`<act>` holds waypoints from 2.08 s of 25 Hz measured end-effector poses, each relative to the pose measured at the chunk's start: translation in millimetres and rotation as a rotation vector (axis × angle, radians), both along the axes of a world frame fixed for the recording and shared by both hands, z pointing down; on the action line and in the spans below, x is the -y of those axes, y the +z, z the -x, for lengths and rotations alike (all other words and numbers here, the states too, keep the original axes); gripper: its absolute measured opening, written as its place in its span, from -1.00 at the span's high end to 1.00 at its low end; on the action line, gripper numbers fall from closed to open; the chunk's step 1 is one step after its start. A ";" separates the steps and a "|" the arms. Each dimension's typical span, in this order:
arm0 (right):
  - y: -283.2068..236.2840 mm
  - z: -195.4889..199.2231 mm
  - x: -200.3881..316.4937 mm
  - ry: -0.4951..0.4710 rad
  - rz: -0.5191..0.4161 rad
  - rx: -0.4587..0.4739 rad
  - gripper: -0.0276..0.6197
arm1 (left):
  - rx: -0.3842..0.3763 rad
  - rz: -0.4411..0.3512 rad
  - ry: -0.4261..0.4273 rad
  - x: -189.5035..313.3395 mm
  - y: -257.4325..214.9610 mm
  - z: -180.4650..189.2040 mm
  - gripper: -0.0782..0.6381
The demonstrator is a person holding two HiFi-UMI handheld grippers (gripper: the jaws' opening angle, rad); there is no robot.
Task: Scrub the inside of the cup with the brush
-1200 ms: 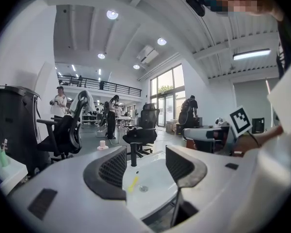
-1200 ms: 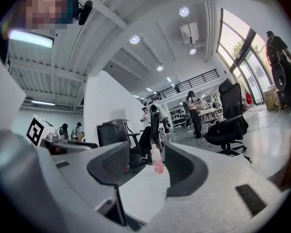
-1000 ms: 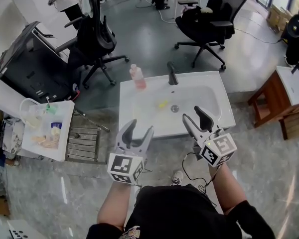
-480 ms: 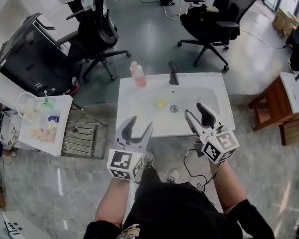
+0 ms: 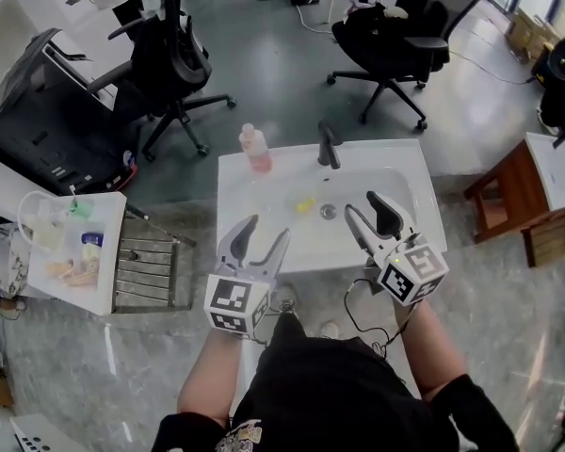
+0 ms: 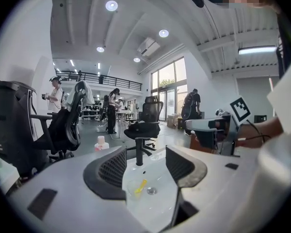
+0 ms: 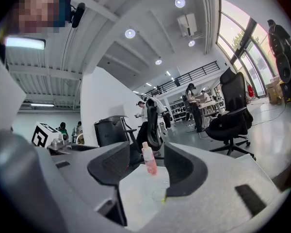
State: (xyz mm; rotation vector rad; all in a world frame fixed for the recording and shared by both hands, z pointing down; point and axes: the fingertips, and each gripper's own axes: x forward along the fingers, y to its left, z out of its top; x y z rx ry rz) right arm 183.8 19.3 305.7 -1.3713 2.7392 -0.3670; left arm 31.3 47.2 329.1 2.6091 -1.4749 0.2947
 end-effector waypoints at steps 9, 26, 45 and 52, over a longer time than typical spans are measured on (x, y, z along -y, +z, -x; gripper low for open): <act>20.4 29.1 40.7 0.025 0.043 -0.036 0.21 | 0.030 0.050 0.074 50.6 33.4 20.2 0.13; 91.9 70.8 96.8 0.087 0.207 -0.081 0.21 | 0.068 0.194 0.204 122.9 121.9 55.5 0.11; 136.0 74.0 110.5 0.011 0.316 -0.207 0.21 | 0.137 0.347 0.326 127.3 202.0 21.3 0.10; 167.2 76.2 121.8 -0.102 0.378 -0.237 0.21 | 0.273 0.378 0.354 129.4 235.3 8.6 0.10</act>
